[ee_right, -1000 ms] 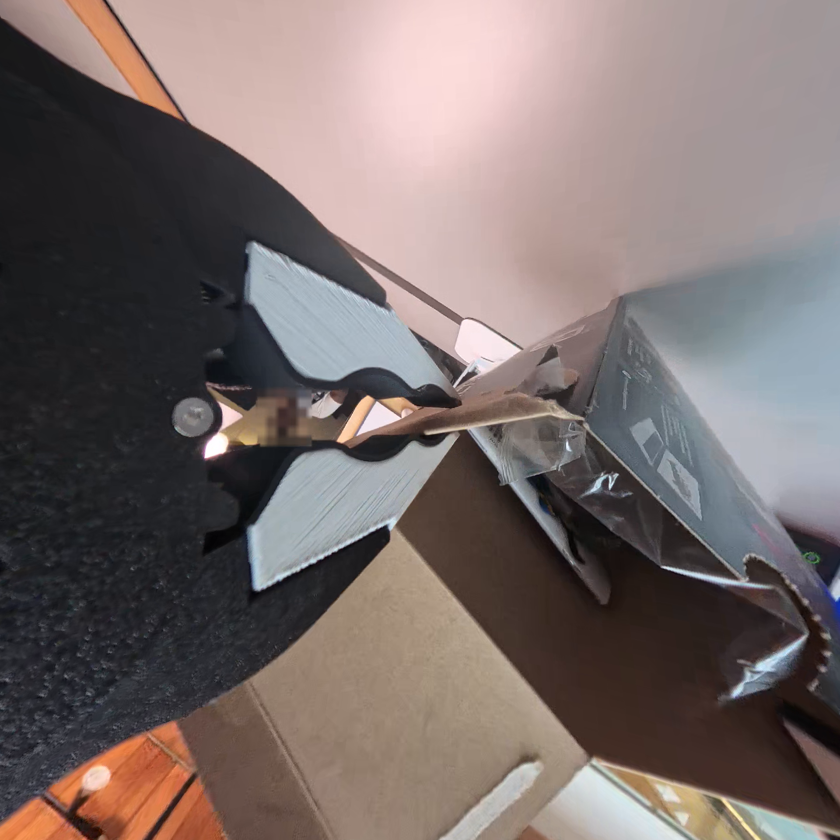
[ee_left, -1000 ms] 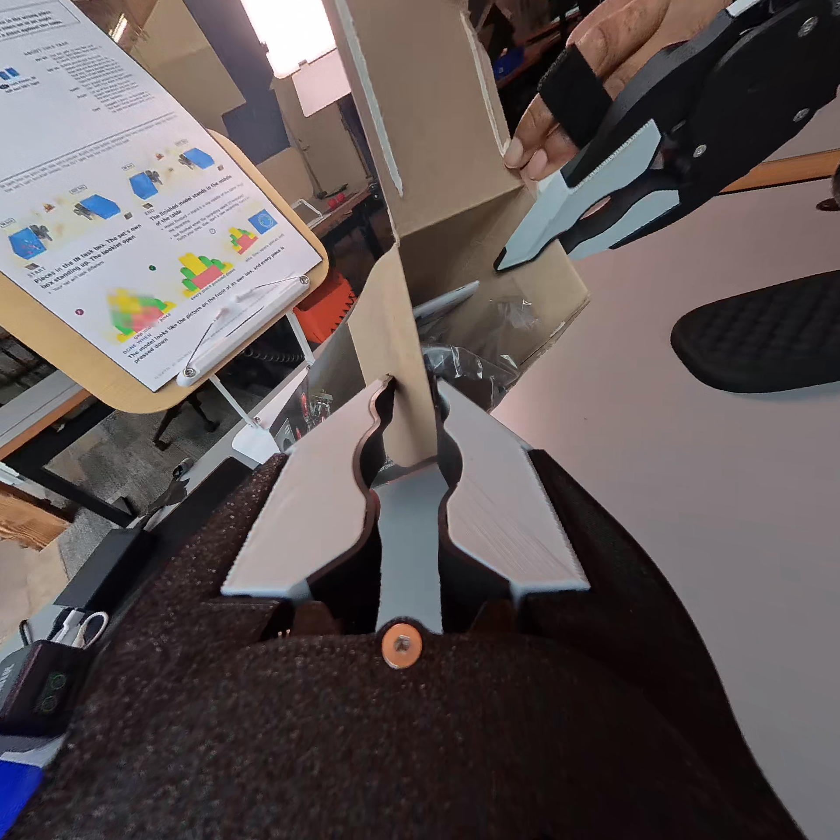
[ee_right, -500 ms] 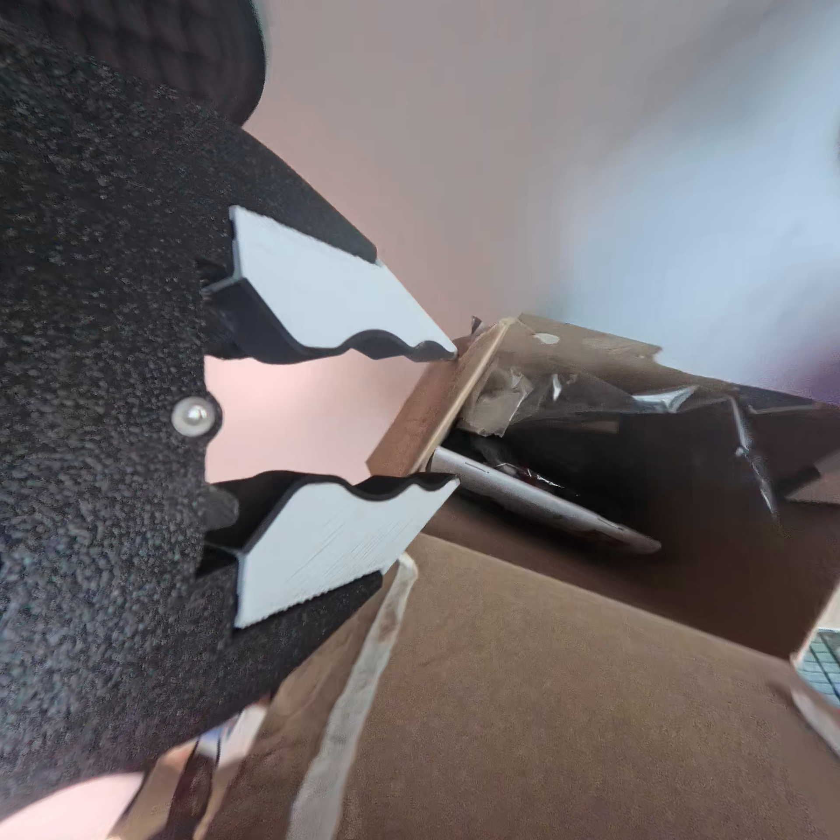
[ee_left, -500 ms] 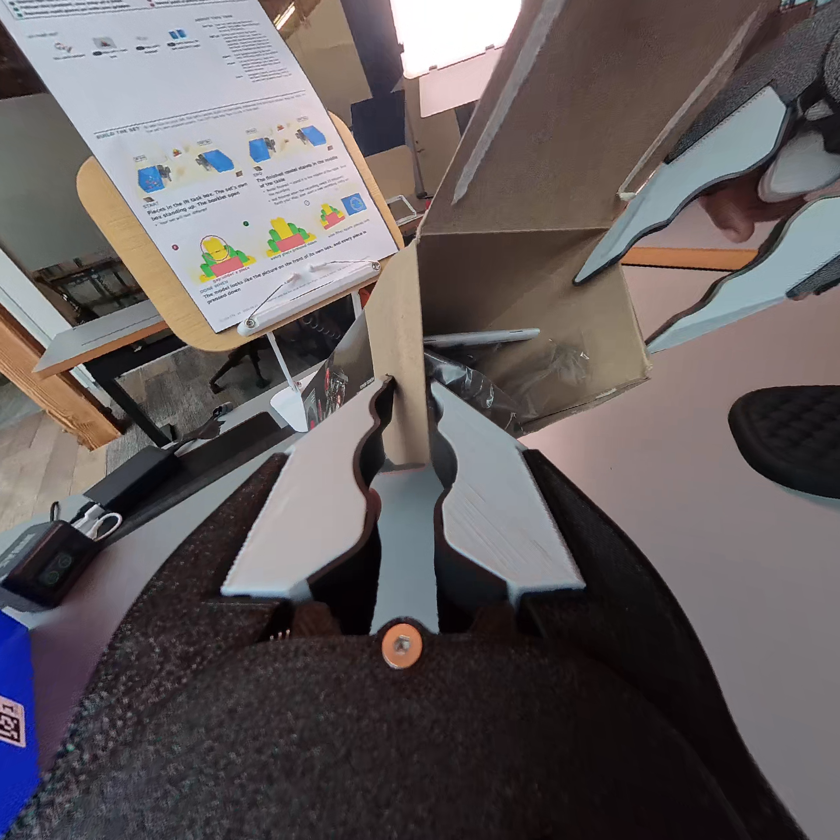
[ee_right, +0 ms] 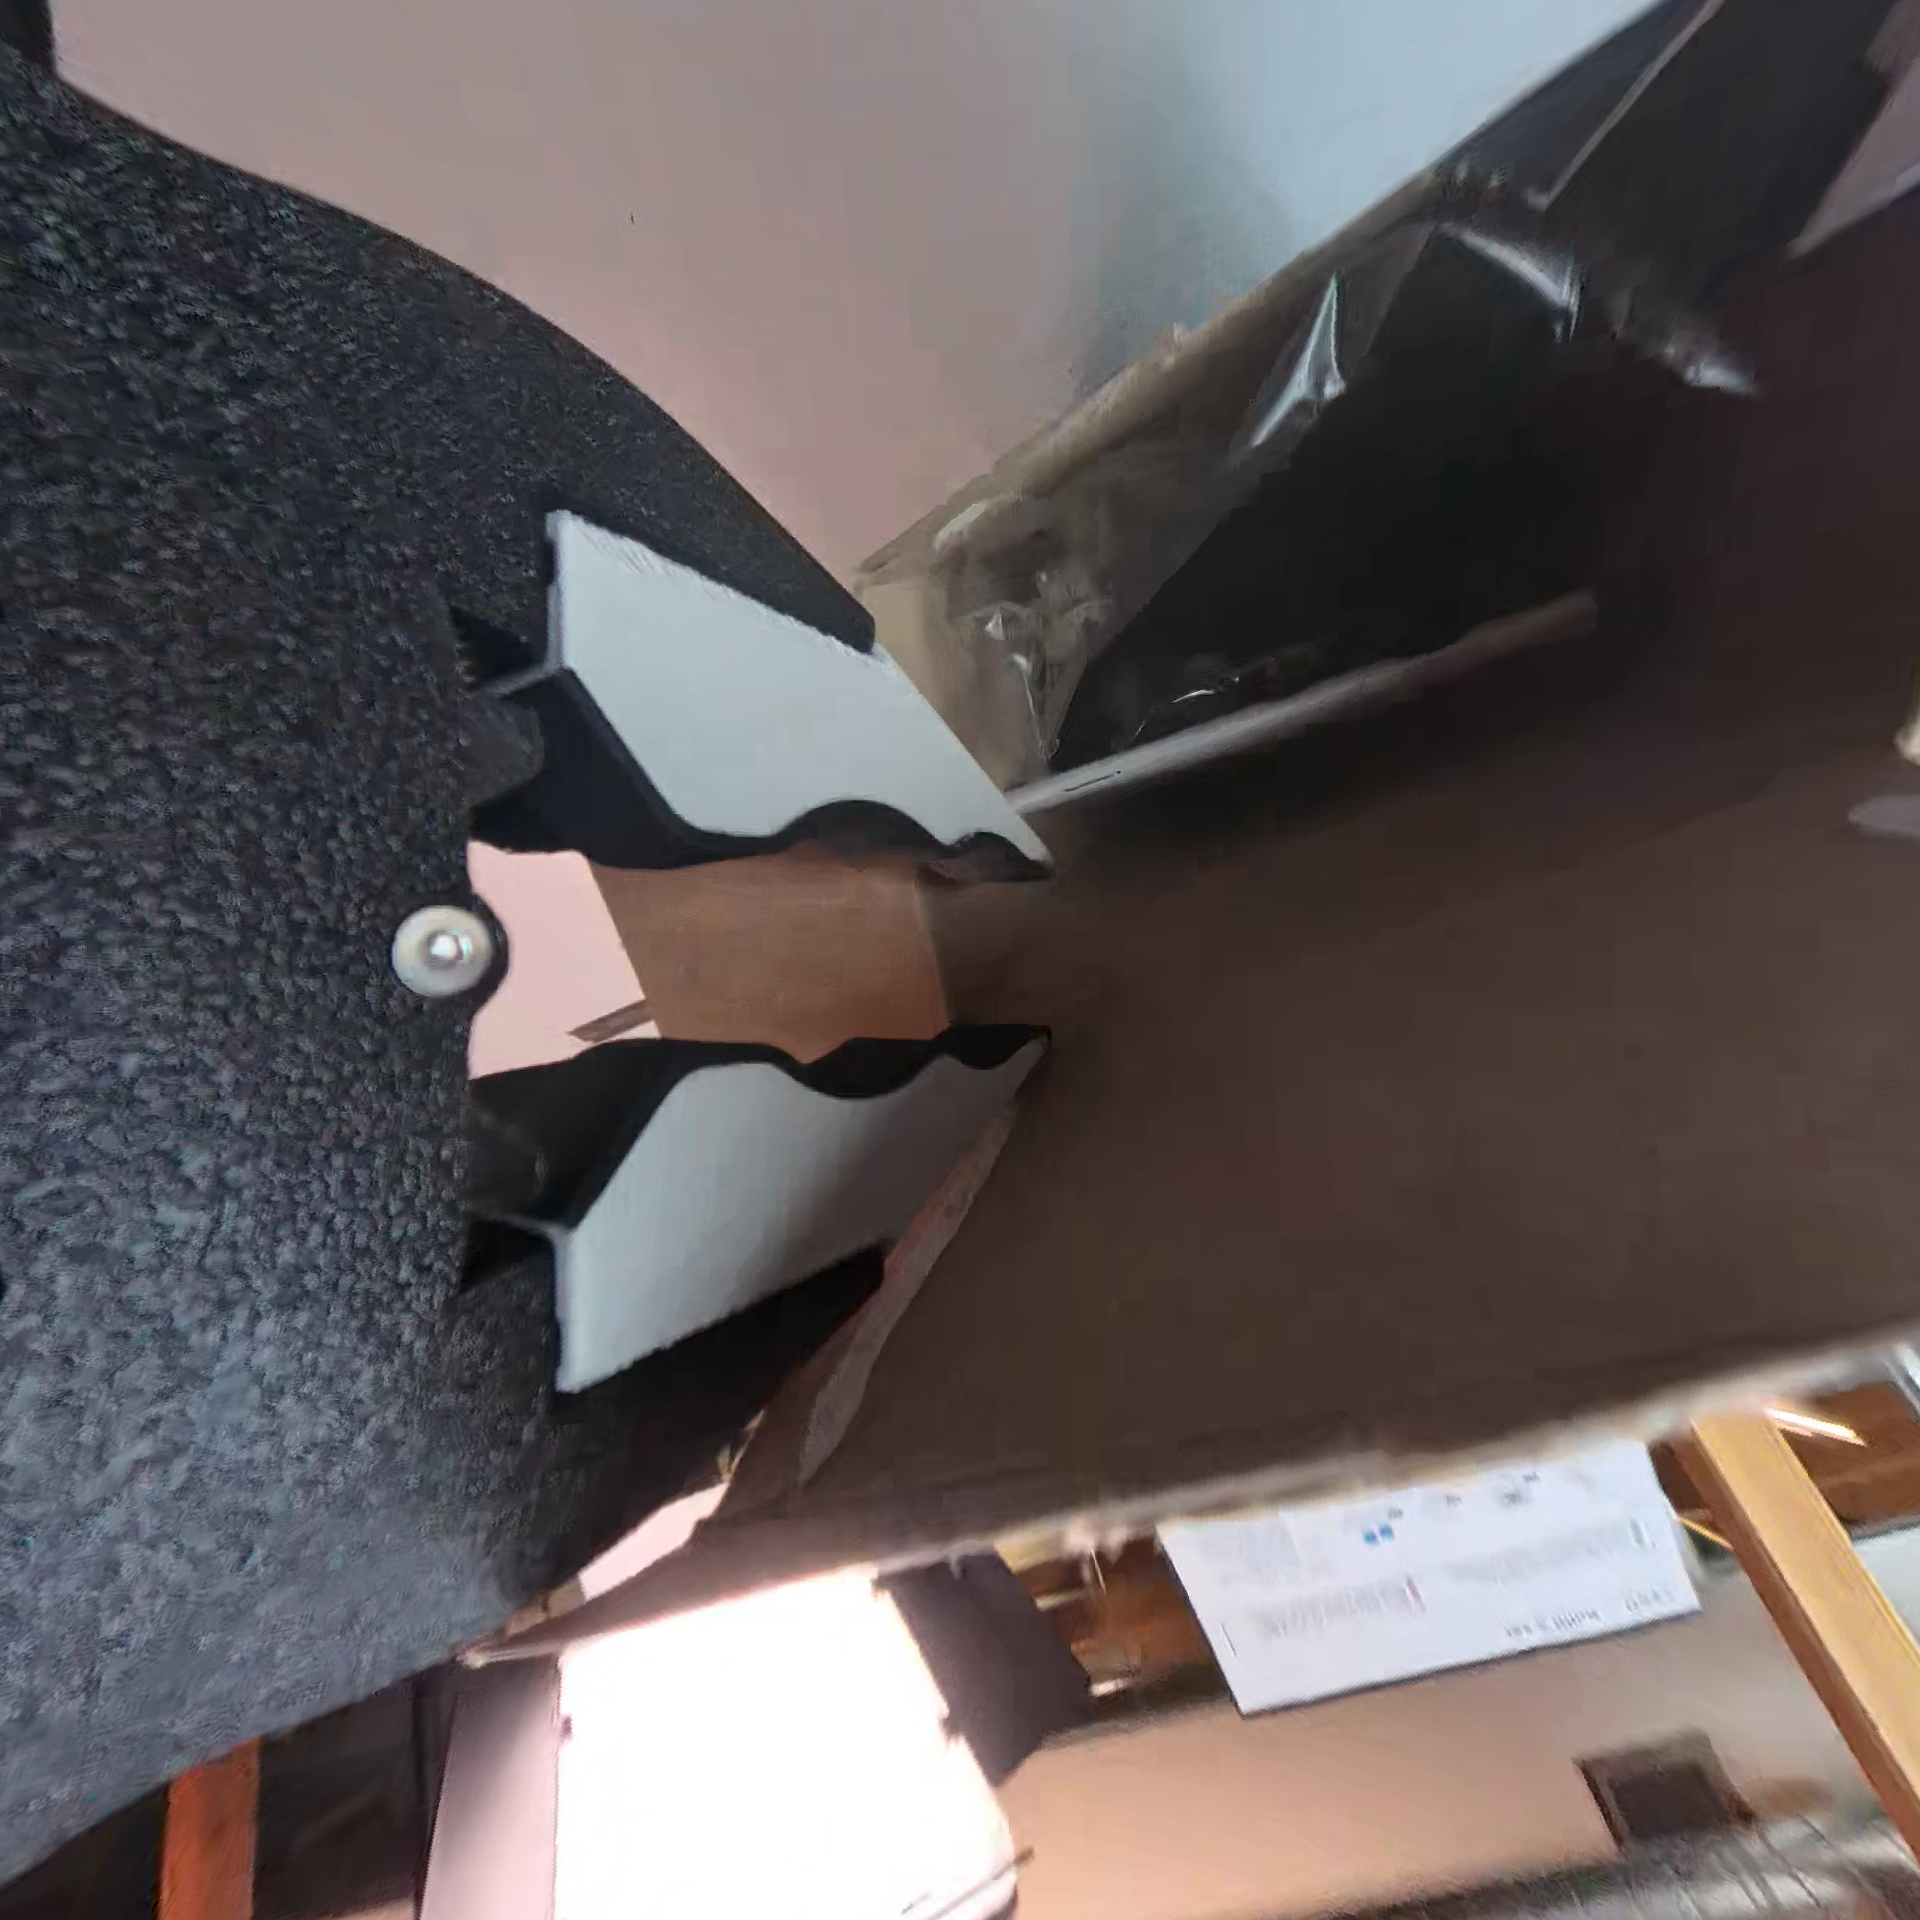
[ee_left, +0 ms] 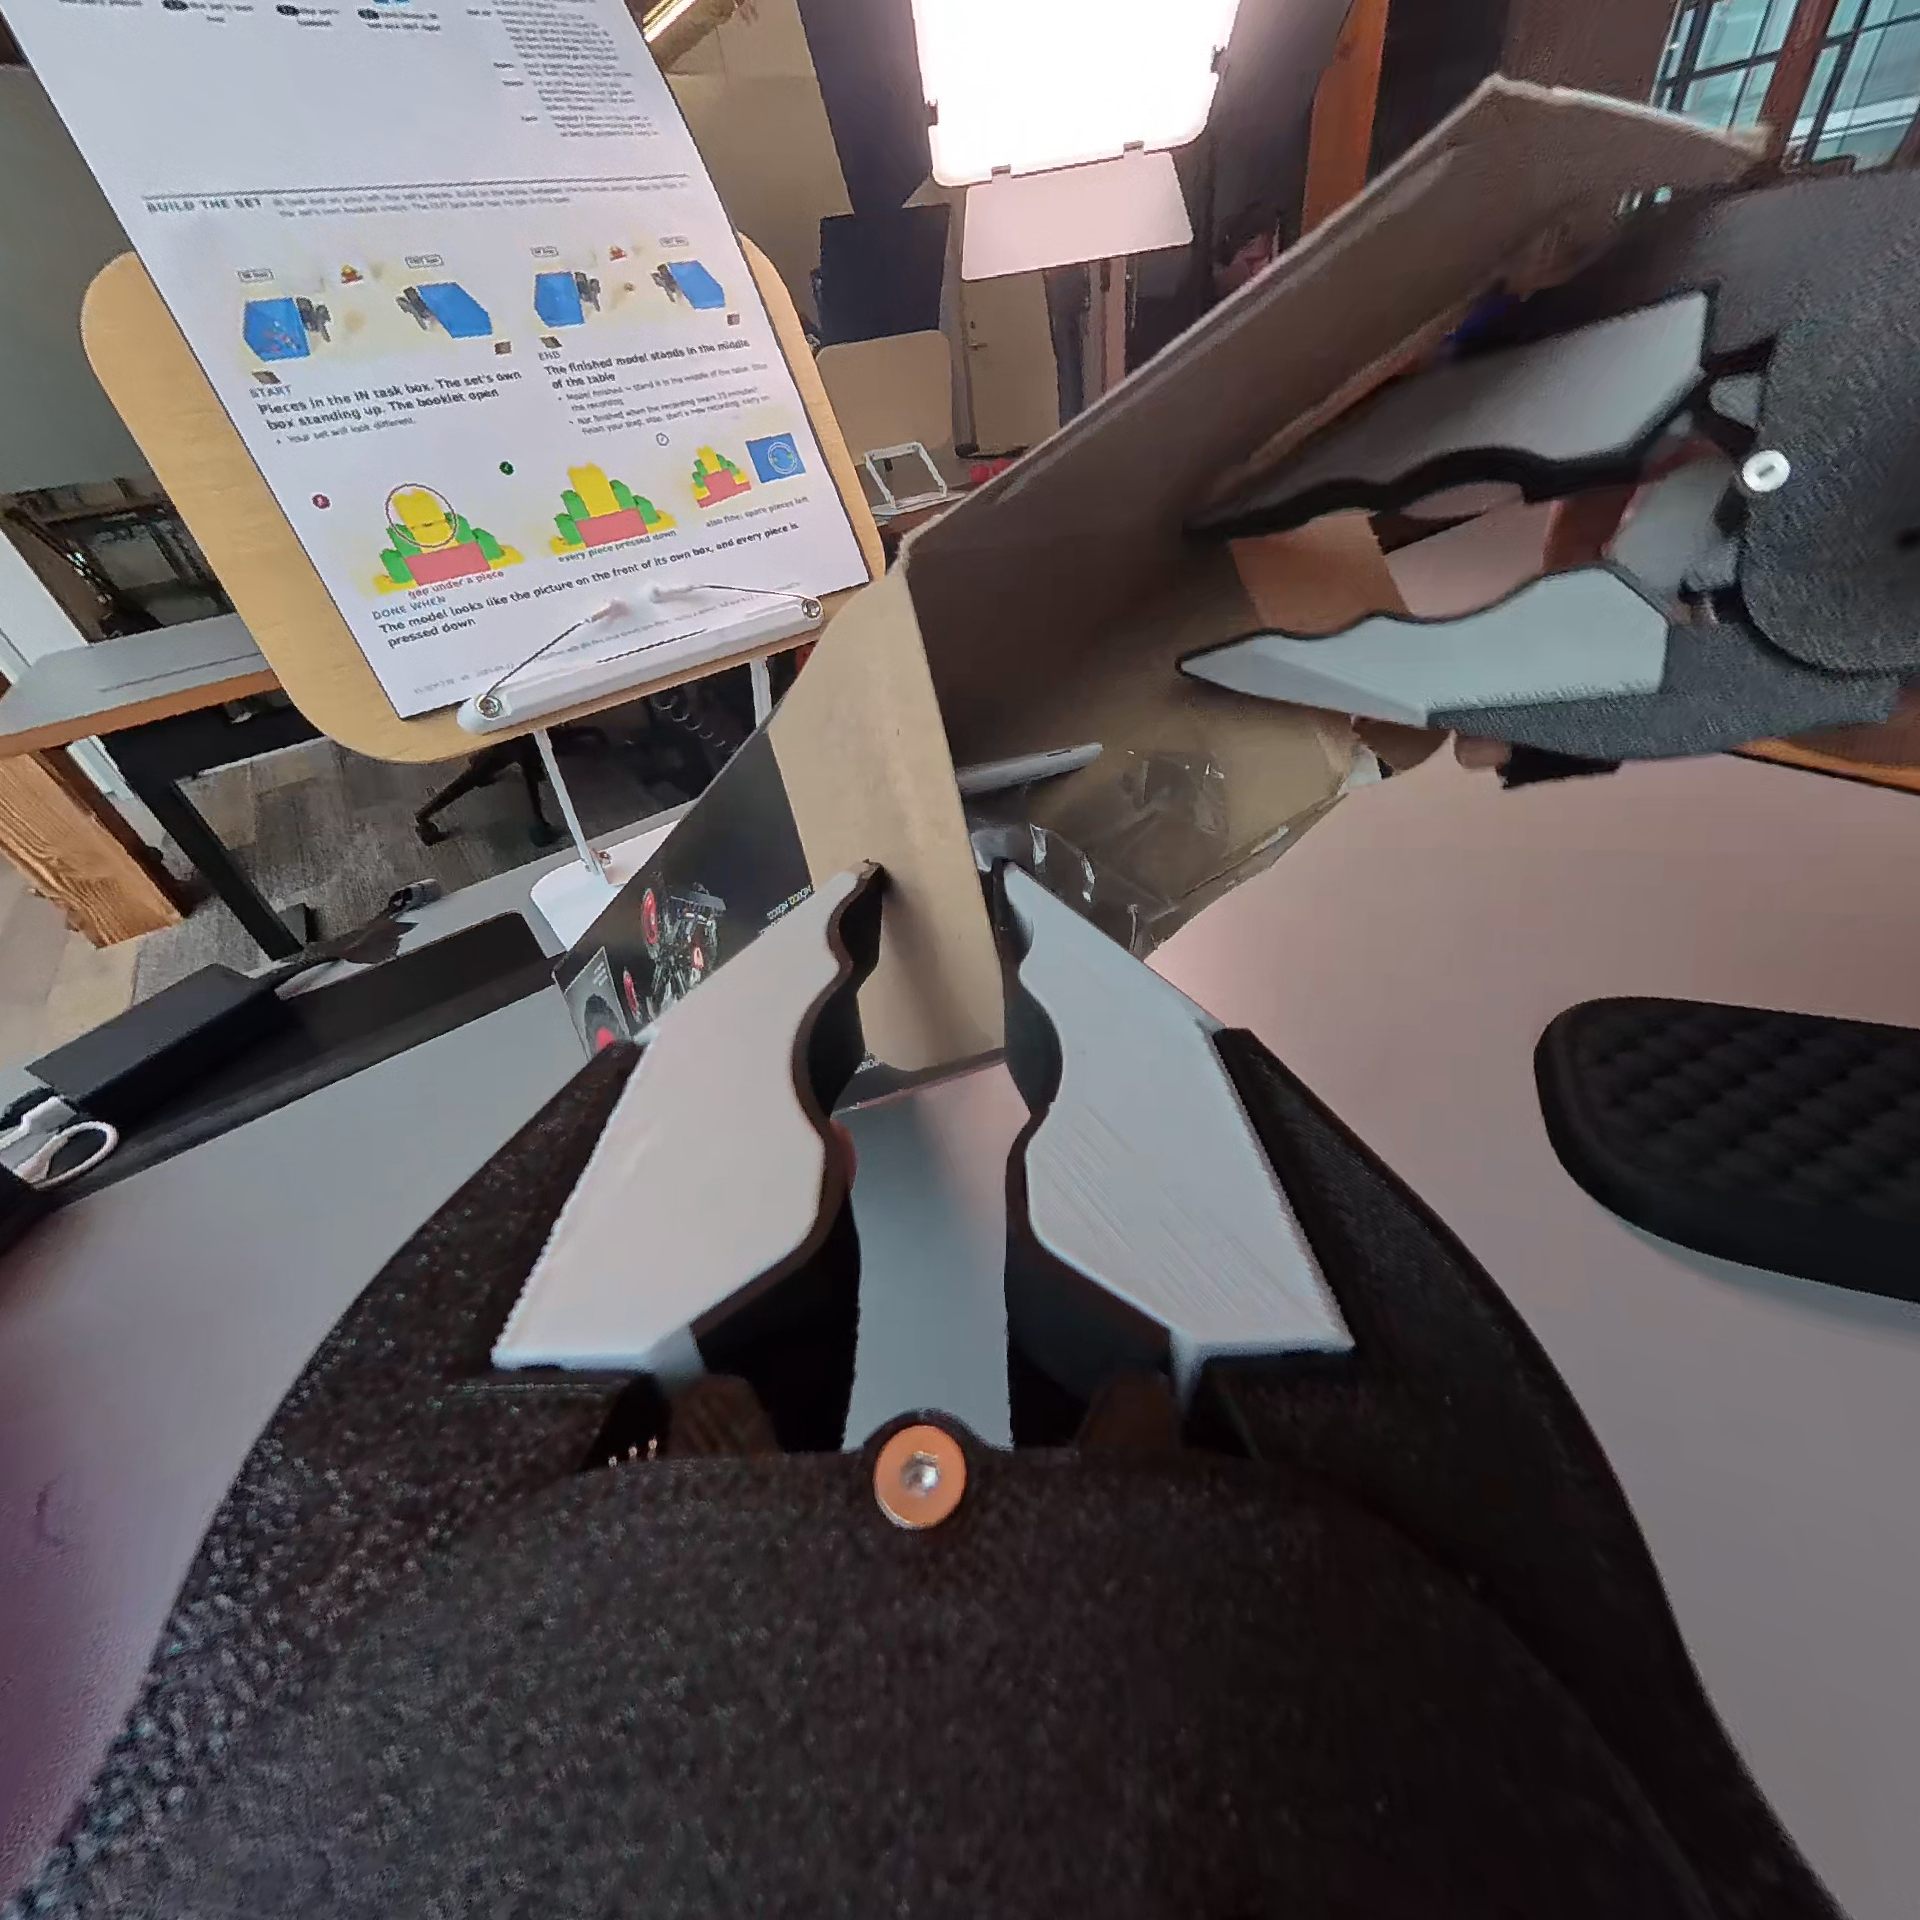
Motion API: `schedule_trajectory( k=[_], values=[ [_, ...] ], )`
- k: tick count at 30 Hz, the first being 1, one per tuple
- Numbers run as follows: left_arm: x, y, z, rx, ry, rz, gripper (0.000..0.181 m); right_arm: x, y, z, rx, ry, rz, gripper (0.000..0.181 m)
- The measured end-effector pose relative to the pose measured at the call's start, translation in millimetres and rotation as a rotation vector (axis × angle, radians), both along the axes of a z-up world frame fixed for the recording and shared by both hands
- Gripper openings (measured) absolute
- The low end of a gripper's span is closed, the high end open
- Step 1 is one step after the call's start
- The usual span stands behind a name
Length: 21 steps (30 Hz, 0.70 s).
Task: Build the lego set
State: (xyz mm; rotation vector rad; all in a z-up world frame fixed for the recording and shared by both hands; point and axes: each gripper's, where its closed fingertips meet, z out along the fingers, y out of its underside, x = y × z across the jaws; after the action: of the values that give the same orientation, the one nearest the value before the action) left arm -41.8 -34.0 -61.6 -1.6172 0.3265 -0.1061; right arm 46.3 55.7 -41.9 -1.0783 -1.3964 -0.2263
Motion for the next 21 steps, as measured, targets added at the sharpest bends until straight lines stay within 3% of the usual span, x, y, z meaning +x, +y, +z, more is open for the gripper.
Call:
schedule_trajectory(
  k=[2, 5, 8, 12, 14, 18, 21],
  values=[
    [-2, 3, 4, -0.013, -0.061, -0.004, 0.019, -8, -24, -5, -0.021, 0.04, 0.076, 0.021],
    [2, 8, 9, -0.018, -0.127, -0.026, 0.018, -24, -54, -14, -0.263, 0.125, 0.198, 0.016],
    [22, 11, 10, -0.012, -0.113, -0.054, 0.019, -33, -41, -7, -0.253, 0.142, 0.154, 0.006],
    [40, 13, 8, 0.005, -0.051, -0.061, 0.02, -43, -16, -31, -0.284, 0.02, 0.054, 0.024],
    [41, 12, 7, 0.014, -0.022, -0.054, 0.02, -44, -7, -30, -0.215, 0.009, 0.043, 0.018],
    [36, 9, 5, 0.011, 0.004, -0.06, 0.019, -52, -9, -27, -0.267, 0.028, 0.103, 0.003],
    [35, 6, 1, 0.02, 0.034, -0.062, 0.02, -54, -7, -28, -0.246, 0.0, 0.095, 0.001]
  ],
)
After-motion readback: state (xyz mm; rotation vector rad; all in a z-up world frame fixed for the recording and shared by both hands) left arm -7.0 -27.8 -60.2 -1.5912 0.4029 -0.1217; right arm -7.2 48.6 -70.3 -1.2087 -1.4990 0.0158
